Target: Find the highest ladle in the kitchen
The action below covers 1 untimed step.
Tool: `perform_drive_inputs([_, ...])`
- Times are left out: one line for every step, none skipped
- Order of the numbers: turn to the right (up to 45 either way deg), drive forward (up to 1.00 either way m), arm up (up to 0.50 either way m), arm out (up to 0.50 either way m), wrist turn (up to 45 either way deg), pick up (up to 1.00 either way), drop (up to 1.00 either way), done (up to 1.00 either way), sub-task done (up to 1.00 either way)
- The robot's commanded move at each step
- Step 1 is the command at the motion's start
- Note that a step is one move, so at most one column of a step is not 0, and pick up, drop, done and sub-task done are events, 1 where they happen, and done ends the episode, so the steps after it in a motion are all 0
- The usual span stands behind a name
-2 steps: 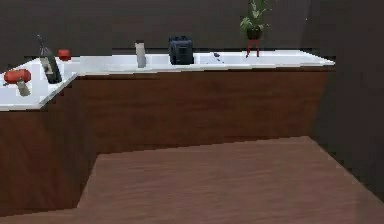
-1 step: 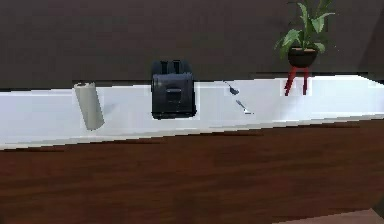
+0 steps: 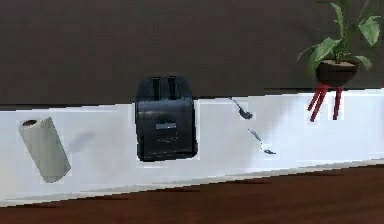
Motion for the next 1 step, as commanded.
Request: perform_drive_inputs([12.0, 0.00, 0.00, 0.00, 0.0, 0.00, 0.00, 0.00, 0.00])
